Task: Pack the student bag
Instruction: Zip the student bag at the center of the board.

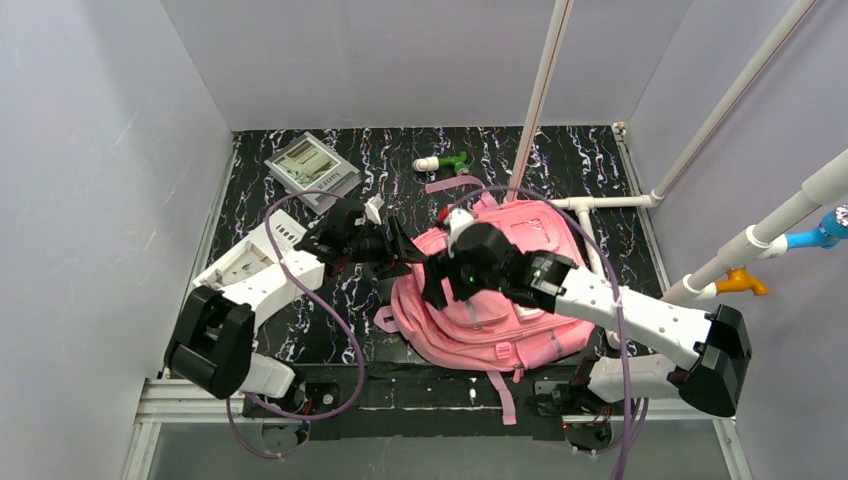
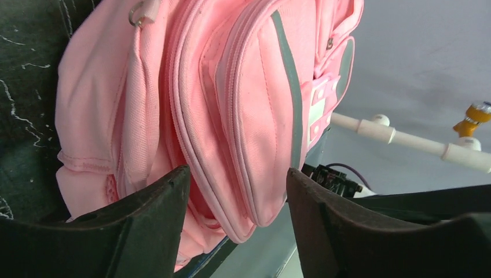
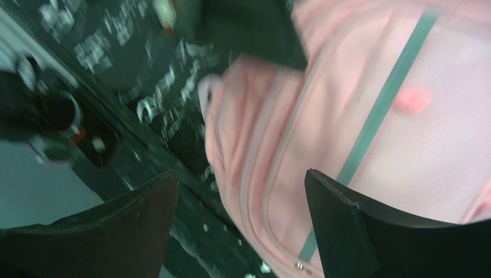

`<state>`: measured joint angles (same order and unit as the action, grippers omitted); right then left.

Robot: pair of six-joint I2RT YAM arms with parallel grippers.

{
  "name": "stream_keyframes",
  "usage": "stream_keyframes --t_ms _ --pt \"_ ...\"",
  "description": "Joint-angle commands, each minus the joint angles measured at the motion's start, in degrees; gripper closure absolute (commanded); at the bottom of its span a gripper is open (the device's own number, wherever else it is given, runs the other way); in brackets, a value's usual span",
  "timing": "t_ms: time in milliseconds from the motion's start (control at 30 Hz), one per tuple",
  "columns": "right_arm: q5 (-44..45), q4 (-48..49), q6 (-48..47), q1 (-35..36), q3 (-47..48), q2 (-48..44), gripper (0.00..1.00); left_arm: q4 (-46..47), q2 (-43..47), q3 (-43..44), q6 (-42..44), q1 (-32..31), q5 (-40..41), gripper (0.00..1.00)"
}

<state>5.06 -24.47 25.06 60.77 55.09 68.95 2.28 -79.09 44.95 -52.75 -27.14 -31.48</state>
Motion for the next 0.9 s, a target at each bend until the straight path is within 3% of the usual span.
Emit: stream_keyframes --t_ms 0,133,233,433,700,867 --pt "2.05 -3.1 1.09 -5.6 14.25 3.62 0.11 0.01 -0.55 0.58 3.2 -1.89 -1.93 0.44" --pt "0.2 -4.14 -0.2 -16.99 20.96 13.96 0.25 0.23 -0.72 -1.77 3.96 -2.05 -1.06 0.49" --pt "1.57 -3.68 -2.65 -21.45 24.71 22.08 0.28 0.4 -1.64 -2.27 4.06 -2.15 -1.68 0.55" --pt "13.7 -3.82 -11.6 -23.27 30.07 30.95 0.3 0.97 -2.61 -2.79 4.62 -2.31 -2.21 0.69" --pt "12.74 -1.56 -15.28 -27.44 33.44 38.64 0.22 0.97 -3.49 -2.21 5.2 -2.31 -3.48 0.7" --pt "10.62 -1.45 -14.53 -28.87 34.42 41.28 0.35 0.97 -2.55 -2.45 5.09 -2.32 -3.0 0.68"
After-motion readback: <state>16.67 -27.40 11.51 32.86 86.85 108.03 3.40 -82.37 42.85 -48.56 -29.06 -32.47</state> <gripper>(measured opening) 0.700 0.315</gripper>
